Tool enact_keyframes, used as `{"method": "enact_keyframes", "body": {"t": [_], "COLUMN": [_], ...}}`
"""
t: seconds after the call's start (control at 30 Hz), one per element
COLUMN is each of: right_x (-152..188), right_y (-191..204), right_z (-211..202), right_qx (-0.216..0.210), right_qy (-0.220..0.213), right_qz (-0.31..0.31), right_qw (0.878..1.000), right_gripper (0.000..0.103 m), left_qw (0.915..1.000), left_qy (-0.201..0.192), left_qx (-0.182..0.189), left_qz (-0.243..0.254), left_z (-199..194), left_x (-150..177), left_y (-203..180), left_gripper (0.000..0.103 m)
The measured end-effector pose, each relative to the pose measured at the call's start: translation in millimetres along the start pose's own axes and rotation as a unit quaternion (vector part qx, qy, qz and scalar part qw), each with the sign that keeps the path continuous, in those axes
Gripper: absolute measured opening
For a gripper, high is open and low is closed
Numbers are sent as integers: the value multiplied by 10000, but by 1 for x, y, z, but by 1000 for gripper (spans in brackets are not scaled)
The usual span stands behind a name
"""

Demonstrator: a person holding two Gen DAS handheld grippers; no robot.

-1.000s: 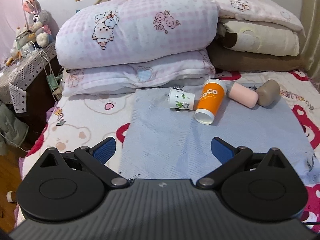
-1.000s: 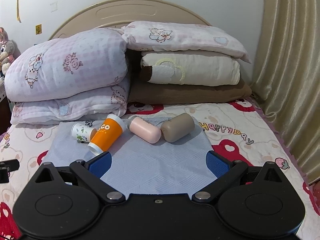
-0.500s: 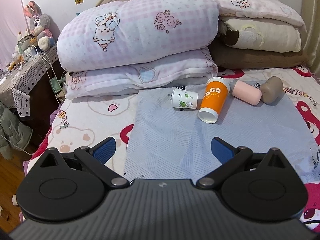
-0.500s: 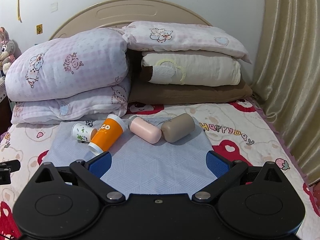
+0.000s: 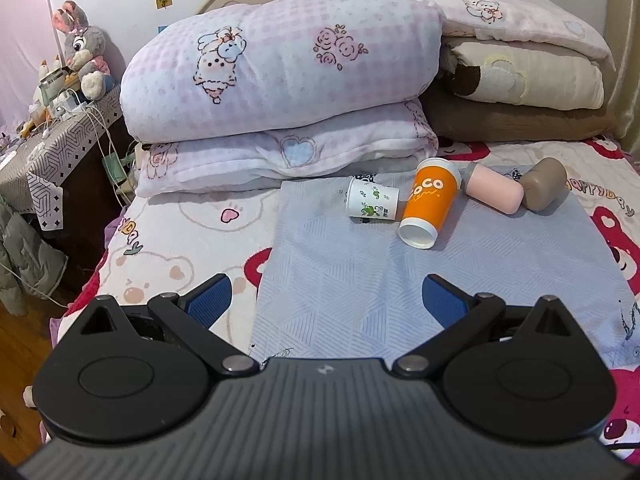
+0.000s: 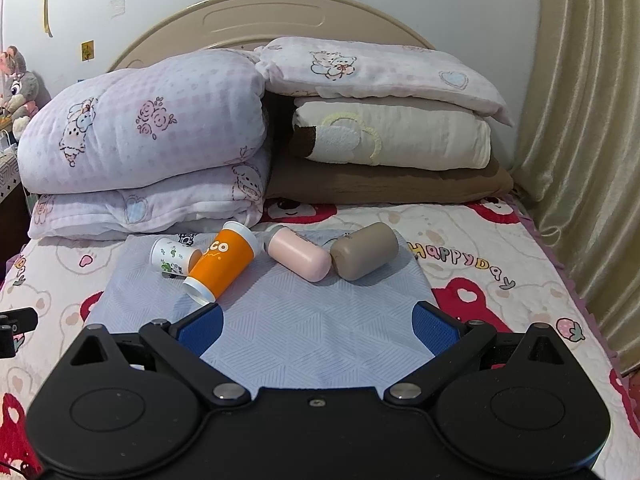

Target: Flip cup upright

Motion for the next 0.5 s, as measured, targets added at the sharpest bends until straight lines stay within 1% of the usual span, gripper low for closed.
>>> {"method": "enact_keyframes", "body": {"t": [0.5], "right_x": [1], "right_y": [2], "right_z": [-1], "right_qx": [-5], "right_qy": [26], "right_qz": [-20], "right_qw": [10000], "right_gripper": [102], "left_qw": [10000], "left_qy": [57], "left_qx": [3], "left_qz": [-57], "left_z": [4], "left_x": [-4], "left_y": [3], "left_gripper": [103]}}
Point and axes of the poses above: each gripper's, at about its wrist camera, not at the fingertips, and z roughly the way its jaws point, y to its left, x to its underside, the point moved 8 cm from there along z, roughly the way its jaws point, and after that the axes turned 7 degrees about x, right-handed, at the moved point
